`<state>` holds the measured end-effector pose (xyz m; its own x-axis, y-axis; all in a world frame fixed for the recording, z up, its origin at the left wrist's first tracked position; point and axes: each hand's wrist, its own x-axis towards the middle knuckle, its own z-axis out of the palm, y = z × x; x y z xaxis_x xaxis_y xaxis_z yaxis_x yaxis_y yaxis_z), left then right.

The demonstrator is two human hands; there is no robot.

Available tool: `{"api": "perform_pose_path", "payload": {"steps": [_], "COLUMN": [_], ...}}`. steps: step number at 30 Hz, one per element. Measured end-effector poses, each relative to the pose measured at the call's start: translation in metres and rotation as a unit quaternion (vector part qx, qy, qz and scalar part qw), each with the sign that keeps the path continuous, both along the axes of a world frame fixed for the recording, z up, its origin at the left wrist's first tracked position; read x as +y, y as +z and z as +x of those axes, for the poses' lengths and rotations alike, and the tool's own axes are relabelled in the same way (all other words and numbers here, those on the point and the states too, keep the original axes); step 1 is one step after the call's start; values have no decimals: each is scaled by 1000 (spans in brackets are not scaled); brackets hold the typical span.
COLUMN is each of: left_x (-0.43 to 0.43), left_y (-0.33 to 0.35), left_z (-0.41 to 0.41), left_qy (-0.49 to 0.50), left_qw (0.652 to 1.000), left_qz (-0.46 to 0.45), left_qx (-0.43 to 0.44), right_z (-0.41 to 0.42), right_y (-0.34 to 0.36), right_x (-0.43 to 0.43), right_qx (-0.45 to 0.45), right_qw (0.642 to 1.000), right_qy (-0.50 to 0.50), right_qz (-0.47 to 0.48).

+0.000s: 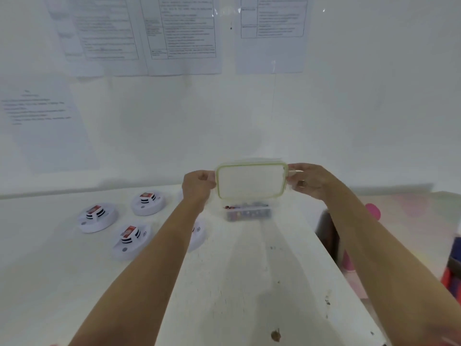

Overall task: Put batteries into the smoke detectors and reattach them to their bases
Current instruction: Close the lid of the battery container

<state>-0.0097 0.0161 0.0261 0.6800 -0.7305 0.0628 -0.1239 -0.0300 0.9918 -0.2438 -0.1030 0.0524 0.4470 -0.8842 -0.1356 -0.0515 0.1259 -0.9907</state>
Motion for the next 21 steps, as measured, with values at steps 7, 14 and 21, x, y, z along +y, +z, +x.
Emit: {"api": "perform_pose_path", "payload": {"steps": [7, 14, 21], "left_x": [-40, -53, -52], "left_y": [-21, -45, -45], "left_z": [20, 28, 40], "left_qy": [6, -25, -65], "left_qw": [998, 994, 993], "left_qz": [-2, 28, 90], "left_qx": [-61, -103, -28], "right_z": [18, 18, 16], "right_y": [-20, -50, -52], "right_x": [-50, -82, -85], "right_qx": [-20, 49, 38], "right_qw": [999, 995, 991], "right_qy": [33, 79, 128], "right_qz": [-11, -32, 11]}}
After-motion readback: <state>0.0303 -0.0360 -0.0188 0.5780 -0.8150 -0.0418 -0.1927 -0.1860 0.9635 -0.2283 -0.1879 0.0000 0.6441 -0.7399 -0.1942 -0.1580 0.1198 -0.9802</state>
